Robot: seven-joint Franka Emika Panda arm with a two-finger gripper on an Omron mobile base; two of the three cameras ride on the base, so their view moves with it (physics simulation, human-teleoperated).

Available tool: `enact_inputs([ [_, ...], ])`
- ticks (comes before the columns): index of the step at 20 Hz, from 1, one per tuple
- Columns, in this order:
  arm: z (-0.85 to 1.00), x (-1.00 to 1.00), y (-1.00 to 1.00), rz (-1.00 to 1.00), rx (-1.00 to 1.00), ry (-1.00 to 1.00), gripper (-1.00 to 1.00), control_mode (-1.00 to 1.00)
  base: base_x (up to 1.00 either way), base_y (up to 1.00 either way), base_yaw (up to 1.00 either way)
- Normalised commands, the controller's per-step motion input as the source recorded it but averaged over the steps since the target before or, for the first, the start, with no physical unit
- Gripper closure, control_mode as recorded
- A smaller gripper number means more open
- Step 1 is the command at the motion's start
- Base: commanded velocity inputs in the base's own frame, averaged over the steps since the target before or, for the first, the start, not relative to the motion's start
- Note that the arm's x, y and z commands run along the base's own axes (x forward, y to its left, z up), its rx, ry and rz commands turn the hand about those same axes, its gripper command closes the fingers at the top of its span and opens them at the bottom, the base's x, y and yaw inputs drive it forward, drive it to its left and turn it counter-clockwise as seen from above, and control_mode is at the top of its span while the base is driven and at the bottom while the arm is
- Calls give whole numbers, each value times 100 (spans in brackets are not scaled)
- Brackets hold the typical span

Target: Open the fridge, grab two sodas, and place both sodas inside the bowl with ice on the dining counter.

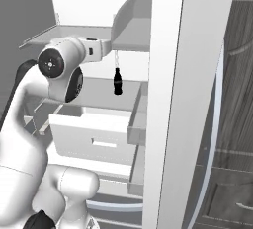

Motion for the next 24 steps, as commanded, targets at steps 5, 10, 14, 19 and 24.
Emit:
enact_inputs([
  [5,2,33,-24,0,0,2,-100,-100,0,0,0],
  [10,7,49,-41,0,0,9,-100,-100,0,0,0],
  [14,25,59,-33,0,0,16,-100,-100,0,0,0],
  [19,21,59,-17,0,0,13,-100,-100,0,0,0],
  [24,2,39,-1,0,0,6,-100,-100,0,0,0],
])
